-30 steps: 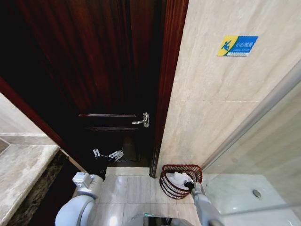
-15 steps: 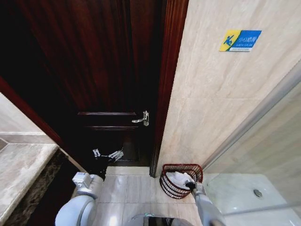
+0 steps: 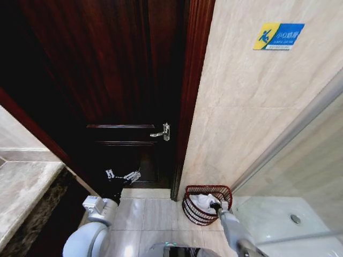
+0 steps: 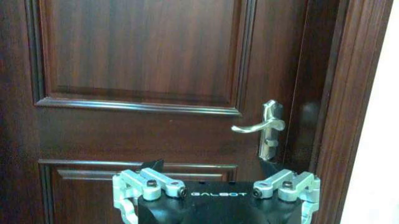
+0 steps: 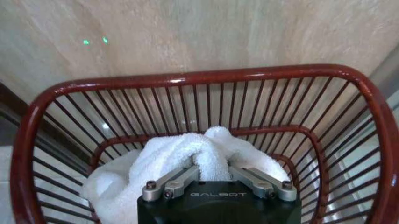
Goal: Discard the used towel into the hamper.
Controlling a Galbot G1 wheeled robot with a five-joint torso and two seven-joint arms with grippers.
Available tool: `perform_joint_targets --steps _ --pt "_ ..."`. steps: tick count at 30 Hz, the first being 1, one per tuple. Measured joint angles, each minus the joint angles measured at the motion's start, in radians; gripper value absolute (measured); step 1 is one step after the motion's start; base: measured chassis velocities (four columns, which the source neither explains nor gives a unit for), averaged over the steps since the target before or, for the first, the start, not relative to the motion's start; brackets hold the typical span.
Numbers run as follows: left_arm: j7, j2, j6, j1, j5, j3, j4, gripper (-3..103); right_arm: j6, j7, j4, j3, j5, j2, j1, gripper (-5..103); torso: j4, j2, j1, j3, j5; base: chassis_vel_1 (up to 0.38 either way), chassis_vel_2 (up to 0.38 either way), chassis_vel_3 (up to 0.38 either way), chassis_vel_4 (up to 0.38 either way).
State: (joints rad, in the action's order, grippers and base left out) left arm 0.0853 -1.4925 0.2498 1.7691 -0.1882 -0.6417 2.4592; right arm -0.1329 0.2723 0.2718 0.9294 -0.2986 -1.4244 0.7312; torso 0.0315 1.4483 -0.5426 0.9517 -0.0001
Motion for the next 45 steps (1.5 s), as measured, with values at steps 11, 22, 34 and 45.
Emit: perform_joint_targets --steps 11,22,34,45 --pt "0.000 0.000 0.000 0.000 0.000 0.000 0.000 100 0.021 -0.007 -0.056 0.030 -0.068 0.007 -0.034 5 -0.0001 -0.076 0.035 -0.041 0.0001 0.000 0.000 0.000 0.000" --pt "0.000 0.000 0.000 0.000 0.000 0.000 0.000 100 0.039 -0.006 -0.076 0.033 -0.072 0.015 -0.045 5 0.0000 -0.136 0.063 -0.074 0.0001 0.000 0.000 0.000 0.000" --pt "0.000 0.000 0.000 0.000 0.000 0.000 0.000 100 0.042 -0.005 -0.084 0.035 -0.072 0.023 -0.055 5 0.0000 -0.208 0.096 -0.113 0.0001 0.000 0.000 0.000 0.000" --pt "0.000 0.000 0.000 0.000 0.000 0.000 0.000 100 0.034 -0.003 -0.044 0.012 -0.024 0.026 -0.049 5 -0.0001 -0.264 0.121 -0.144 0.0002 0.000 0.000 0.000 0.000"
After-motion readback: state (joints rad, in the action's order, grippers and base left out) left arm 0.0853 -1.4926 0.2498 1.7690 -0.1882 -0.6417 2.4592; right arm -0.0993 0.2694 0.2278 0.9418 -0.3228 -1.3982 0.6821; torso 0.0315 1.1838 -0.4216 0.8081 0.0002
